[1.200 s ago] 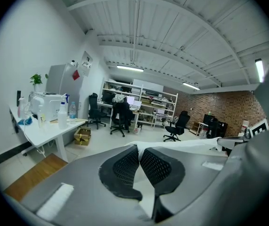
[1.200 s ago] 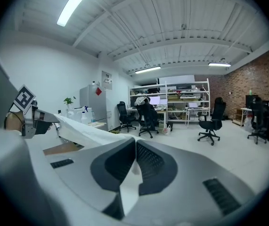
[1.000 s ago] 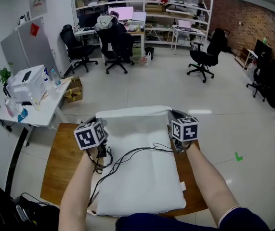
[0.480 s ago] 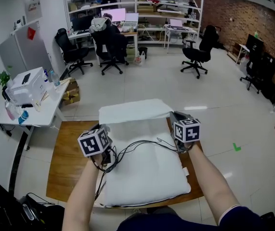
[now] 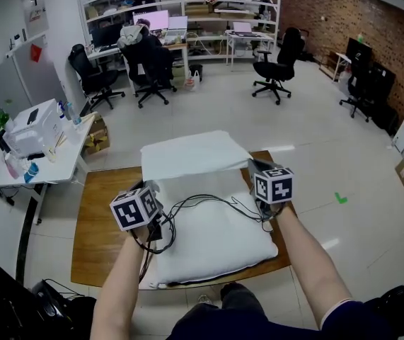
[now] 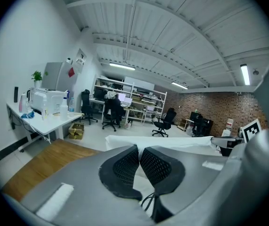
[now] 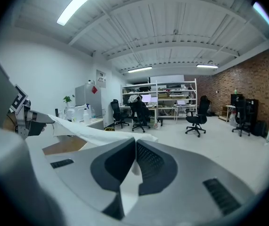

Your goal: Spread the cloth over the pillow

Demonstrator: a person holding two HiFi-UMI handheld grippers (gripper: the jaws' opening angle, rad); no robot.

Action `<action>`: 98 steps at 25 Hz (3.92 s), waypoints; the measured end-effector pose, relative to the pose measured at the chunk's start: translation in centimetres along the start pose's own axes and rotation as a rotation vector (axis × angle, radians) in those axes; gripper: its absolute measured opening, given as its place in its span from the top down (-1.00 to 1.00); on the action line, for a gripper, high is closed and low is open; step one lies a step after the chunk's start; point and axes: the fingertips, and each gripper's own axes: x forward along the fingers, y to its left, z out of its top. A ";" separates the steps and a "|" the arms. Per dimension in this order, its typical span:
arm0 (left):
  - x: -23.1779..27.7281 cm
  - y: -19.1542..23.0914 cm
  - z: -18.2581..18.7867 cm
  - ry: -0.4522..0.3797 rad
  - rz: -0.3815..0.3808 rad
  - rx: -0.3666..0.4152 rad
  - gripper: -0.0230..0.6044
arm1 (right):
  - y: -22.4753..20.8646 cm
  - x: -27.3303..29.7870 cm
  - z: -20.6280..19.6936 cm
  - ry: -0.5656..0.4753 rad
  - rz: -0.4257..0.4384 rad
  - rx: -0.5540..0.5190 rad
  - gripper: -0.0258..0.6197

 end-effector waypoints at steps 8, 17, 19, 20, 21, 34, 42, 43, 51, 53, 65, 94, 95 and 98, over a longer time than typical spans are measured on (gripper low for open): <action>-3.4 -1.1 -2.2 0.023 0.009 -0.013 0.88 | 0.5 -3.6 -1.6 0.028 0.011 0.024 0.88; -7.3 -2.3 -3.7 0.008 0.036 0.000 0.88 | 1.2 -7.4 -3.5 0.034 0.044 0.048 0.88; -8.1 -2.6 -4.3 0.011 0.041 0.004 0.88 | 1.2 -8.4 -4.0 0.038 0.048 0.047 0.88; -8.6 -2.7 -4.4 0.008 0.041 0.008 0.88 | 1.2 -8.9 -4.1 0.037 0.051 0.046 0.88; -9.0 -2.9 -4.3 0.002 0.041 0.010 0.88 | 1.3 -9.3 -4.0 0.033 0.053 0.045 0.88; -12.9 -4.1 -4.0 -0.016 0.022 0.021 0.88 | 2.1 -13.3 -4.2 0.030 0.029 0.061 0.88; -15.4 -4.4 -4.5 -0.010 -0.025 0.032 0.88 | 3.0 -16.0 -3.7 0.018 -0.024 0.053 0.88; -15.8 -4.3 -4.7 -0.006 -0.032 0.036 0.88 | 3.1 -16.4 -3.8 0.017 -0.028 0.053 0.88; -17.7 -4.9 -7.2 0.030 -0.061 0.053 0.88 | 3.5 -18.6 -6.6 0.051 -0.058 0.082 0.88; -18.1 -5.0 -7.6 0.034 -0.065 0.060 0.88 | 3.5 -19.0 -7.2 0.059 -0.060 0.087 0.88; -17.8 -5.1 -11.2 0.117 -0.063 0.091 0.88 | 3.0 -19.0 -11.3 0.122 -0.065 0.119 0.88; -17.3 -4.3 -18.0 0.255 -0.046 0.164 0.88 | 7.7 -26.6 -14.9 -0.004 -0.059 0.105 0.81; -17.4 -4.3 -18.0 0.248 -0.044 0.167 0.88 | 8.2 -27.1 -14.2 -0.023 -0.047 0.101 0.81; -18.1 -4.2 -17.7 0.212 -0.038 0.197 0.85 | 9.7 -28.7 -12.4 -0.069 -0.009 0.090 0.82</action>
